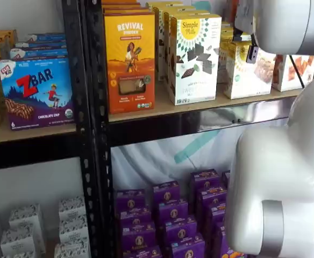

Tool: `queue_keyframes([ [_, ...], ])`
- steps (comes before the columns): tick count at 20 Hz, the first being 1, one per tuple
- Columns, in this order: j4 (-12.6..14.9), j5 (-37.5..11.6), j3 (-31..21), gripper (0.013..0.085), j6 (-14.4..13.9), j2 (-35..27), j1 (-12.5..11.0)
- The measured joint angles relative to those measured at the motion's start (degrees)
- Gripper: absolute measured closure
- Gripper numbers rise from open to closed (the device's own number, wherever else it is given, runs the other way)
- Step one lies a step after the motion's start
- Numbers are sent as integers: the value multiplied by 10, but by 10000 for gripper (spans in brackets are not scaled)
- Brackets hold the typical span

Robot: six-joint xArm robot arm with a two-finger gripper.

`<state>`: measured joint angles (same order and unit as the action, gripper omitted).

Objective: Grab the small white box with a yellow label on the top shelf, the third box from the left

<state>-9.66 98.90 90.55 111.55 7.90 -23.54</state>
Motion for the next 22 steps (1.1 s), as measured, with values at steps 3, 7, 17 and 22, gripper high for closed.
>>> queue_keyframes([
  [3, 1, -2, -2, 250, -1, 2, 1],
  [7, 0, -2, -3, 370, 0, 3, 0],
  [17, -1, -7, -7, 450, 0, 9, 0],
  [22, 0, -8, -9, 490, -1, 12, 1],
])
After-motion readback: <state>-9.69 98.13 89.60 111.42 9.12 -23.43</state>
